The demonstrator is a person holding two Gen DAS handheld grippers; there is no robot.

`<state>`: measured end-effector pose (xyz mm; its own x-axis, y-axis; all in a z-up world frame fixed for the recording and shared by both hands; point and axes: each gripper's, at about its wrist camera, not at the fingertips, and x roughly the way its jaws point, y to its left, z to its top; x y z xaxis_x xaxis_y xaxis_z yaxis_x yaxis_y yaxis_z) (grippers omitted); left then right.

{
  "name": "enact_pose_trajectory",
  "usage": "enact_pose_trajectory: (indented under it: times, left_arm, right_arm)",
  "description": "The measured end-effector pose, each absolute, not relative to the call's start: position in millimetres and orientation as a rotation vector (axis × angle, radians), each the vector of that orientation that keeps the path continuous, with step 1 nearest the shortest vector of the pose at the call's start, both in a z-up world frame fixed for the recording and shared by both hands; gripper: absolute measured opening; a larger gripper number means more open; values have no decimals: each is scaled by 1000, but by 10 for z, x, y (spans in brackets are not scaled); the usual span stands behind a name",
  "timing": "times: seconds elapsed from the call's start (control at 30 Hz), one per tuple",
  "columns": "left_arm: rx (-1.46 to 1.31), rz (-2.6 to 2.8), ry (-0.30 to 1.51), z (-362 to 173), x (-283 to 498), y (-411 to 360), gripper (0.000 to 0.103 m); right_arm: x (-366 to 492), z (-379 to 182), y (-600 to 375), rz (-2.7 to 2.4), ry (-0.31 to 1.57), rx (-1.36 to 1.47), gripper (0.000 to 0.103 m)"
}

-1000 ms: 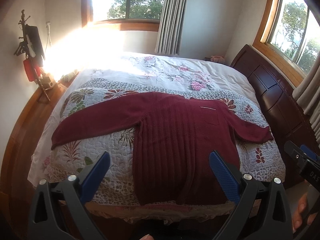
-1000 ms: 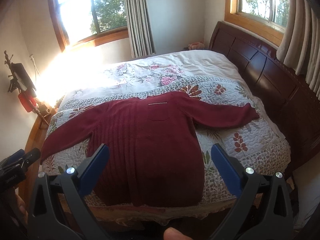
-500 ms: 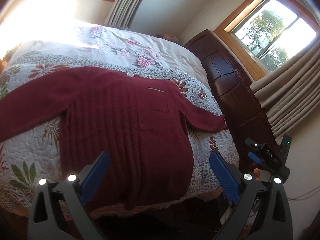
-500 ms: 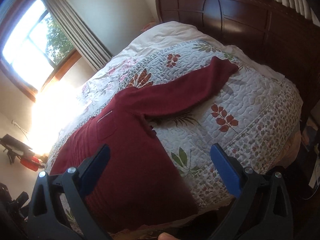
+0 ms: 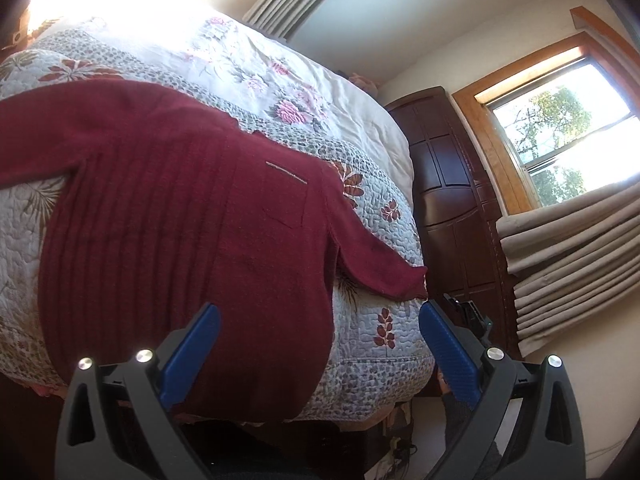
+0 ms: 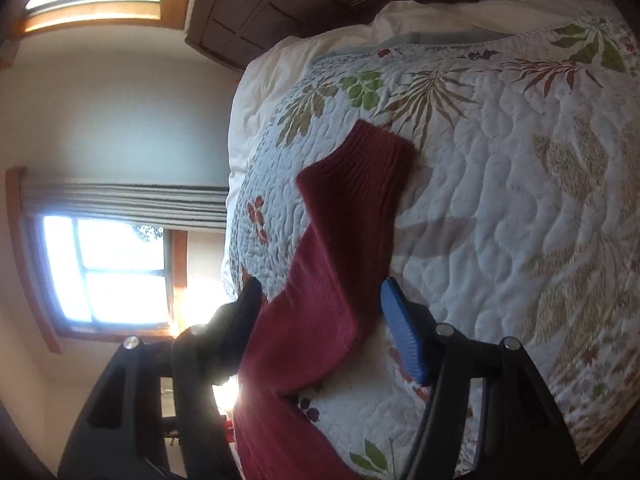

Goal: Fold small clothes
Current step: 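Move the right tool to the sweater's sleeve cuff and grasp it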

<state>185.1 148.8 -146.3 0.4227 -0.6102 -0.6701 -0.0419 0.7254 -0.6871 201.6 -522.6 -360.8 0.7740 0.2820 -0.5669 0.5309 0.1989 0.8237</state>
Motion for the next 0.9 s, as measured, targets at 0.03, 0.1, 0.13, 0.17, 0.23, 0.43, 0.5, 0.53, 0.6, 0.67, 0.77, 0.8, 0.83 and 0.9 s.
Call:
enact_pose_trajectory:
  times: [0.03, 0.1, 0.13, 0.17, 0.23, 0.43, 0.5, 0.53, 0.6, 0.67, 0.77, 0.8, 0.83, 0.9]
  left_arm:
    - [-708, -388, 1102, -1470, 1866, 1431, 99]
    - [-715, -373, 1111, -1464, 1897, 1322, 99]
    - [-713, -368, 1110, -1450, 1912, 1273, 99]
    - [-709, -363, 1107, -1437, 1925, 1227, 99]
    - [-702, -355, 1103, -1414, 1959, 1144, 99]
    - [-785, -385, 1061, -1391, 2086, 968, 99]
    - [-821, -406, 1043, -1395, 2124, 923, 99]
    - [-837, -415, 1039, -1395, 2140, 882, 99]
    - [-862, -426, 1036, -1394, 2189, 856, 99]
    - [-872, -422, 1032, -1387, 2215, 829, 99]
    - [-874, -385, 977, -1353, 2246, 872, 99]
    - [-872, -370, 958, -1345, 2251, 899, 99]
    - [-870, -362, 944, -1334, 2263, 921, 99]
    - [-860, -359, 934, -1322, 2323, 970, 99]
  right_arm:
    - [2063, -3726, -5353, -205, 709, 1432, 53]
    - [2147, -3909, -5552, -220, 692, 1482, 47]
    - [2195, -3983, -5618, -217, 694, 1499, 44]
    - [2245, -4037, -5672, -213, 699, 1506, 44]
    - [2323, -4106, -5744, -215, 706, 1501, 43]
    - [2504, -4187, -5796, -203, 742, 1468, 37]
    - [2527, -4182, -5788, -197, 765, 1453, 16]
    - [2534, -4174, -5808, -192, 772, 1448, 10]
    - [2487, -4101, -5838, -200, 766, 1423, 10]
    - [2423, -3968, -5878, -202, 748, 1395, 10]
    - [2319, -3704, -5918, -193, 708, 1356, 10]
    - [2296, -3605, -5914, -187, 699, 1335, 9]
    - [2289, -3496, -5901, -182, 692, 1309, 9]
    - [2287, -3275, -5860, -179, 685, 1250, 9]
